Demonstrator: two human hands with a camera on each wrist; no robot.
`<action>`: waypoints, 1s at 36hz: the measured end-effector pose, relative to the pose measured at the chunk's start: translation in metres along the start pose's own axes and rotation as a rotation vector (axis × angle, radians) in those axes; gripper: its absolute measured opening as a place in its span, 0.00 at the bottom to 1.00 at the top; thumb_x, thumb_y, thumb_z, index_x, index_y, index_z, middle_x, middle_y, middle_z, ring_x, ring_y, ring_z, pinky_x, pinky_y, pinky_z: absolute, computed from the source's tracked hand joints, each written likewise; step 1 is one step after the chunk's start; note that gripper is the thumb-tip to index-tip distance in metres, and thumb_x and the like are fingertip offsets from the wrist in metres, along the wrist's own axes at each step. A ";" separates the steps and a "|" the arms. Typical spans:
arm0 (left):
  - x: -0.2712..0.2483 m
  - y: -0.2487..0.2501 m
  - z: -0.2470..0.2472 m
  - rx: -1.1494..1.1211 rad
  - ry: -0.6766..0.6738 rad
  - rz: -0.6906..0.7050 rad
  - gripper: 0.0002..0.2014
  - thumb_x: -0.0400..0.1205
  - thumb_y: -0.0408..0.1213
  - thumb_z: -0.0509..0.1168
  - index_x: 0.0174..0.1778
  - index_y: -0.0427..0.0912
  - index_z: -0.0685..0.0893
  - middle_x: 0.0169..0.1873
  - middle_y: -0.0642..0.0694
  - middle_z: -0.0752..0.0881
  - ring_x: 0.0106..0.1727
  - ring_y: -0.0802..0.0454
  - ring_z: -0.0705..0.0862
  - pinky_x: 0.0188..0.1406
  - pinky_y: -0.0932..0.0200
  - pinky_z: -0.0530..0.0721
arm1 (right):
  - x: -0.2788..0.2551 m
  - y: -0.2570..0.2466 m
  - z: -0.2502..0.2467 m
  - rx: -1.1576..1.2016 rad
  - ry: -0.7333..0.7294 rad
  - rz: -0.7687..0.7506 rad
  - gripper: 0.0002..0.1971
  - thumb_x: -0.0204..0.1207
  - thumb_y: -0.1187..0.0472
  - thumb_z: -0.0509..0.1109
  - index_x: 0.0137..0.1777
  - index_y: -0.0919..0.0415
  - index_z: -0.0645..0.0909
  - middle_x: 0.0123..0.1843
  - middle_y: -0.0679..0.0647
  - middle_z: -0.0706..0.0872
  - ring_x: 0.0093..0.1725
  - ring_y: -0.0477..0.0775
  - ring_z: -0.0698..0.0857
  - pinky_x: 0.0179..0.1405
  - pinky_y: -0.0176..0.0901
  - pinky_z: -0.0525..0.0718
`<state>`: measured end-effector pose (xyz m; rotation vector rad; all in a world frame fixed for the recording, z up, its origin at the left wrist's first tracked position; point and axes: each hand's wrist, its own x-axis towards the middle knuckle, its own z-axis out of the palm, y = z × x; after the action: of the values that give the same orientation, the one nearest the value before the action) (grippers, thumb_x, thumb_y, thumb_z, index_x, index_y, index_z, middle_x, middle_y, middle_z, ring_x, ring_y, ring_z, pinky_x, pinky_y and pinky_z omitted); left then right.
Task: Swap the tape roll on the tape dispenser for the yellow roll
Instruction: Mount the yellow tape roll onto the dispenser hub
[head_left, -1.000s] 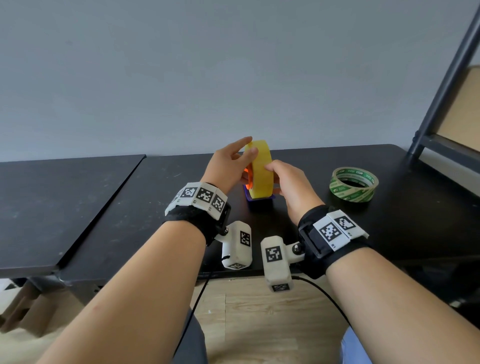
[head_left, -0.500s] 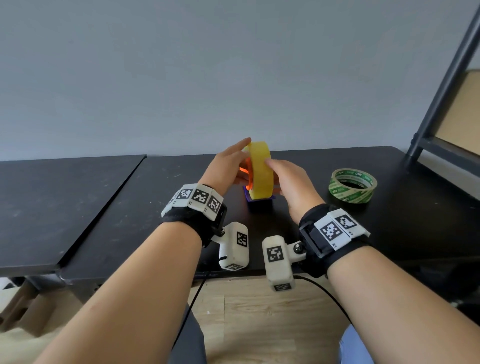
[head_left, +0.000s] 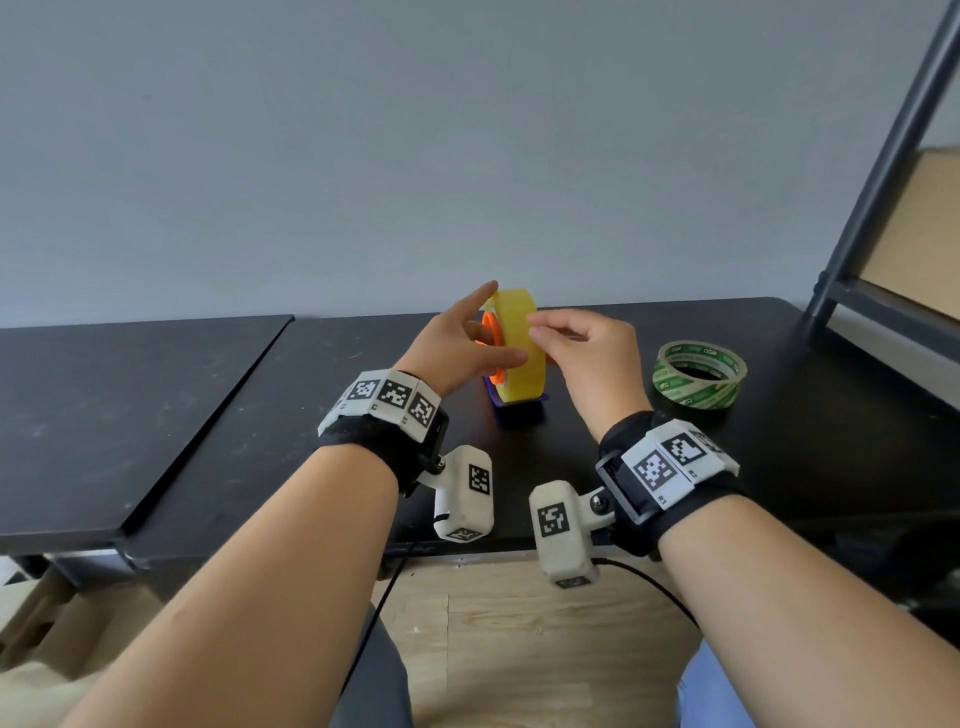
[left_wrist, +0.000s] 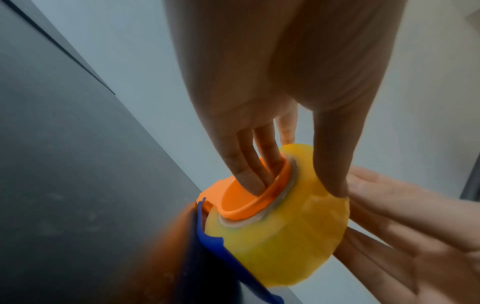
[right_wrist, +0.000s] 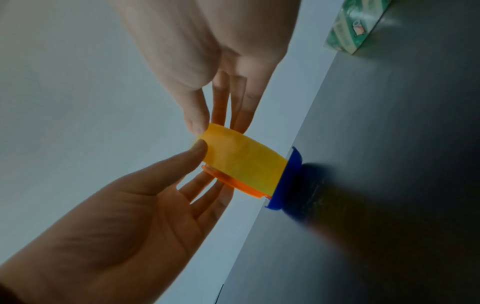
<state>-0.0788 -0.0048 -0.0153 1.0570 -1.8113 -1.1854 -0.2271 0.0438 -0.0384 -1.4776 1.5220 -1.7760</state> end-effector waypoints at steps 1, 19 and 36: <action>0.001 -0.001 0.000 0.015 0.003 0.000 0.47 0.72 0.35 0.78 0.84 0.57 0.61 0.55 0.32 0.89 0.56 0.39 0.90 0.66 0.47 0.85 | 0.001 0.000 0.000 -0.005 0.002 -0.002 0.07 0.74 0.65 0.75 0.49 0.54 0.92 0.45 0.40 0.90 0.50 0.42 0.89 0.56 0.40 0.87; 0.003 -0.006 -0.008 0.036 -0.005 -0.031 0.08 0.74 0.33 0.77 0.45 0.48 0.87 0.46 0.42 0.93 0.54 0.44 0.91 0.67 0.45 0.84 | 0.008 -0.005 0.008 -0.084 -0.023 -0.030 0.05 0.76 0.63 0.73 0.48 0.57 0.91 0.47 0.50 0.91 0.50 0.46 0.87 0.50 0.31 0.81; 0.001 -0.006 0.000 -0.080 -0.049 -0.074 0.29 0.67 0.35 0.74 0.67 0.37 0.83 0.56 0.40 0.91 0.60 0.43 0.89 0.71 0.42 0.80 | 0.006 -0.011 0.009 -0.112 -0.051 -0.020 0.05 0.76 0.63 0.73 0.46 0.55 0.91 0.42 0.44 0.90 0.49 0.47 0.89 0.53 0.40 0.86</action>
<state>-0.0772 -0.0073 -0.0210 1.0653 -1.7595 -1.3276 -0.2181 0.0387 -0.0267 -1.5839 1.6101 -1.6751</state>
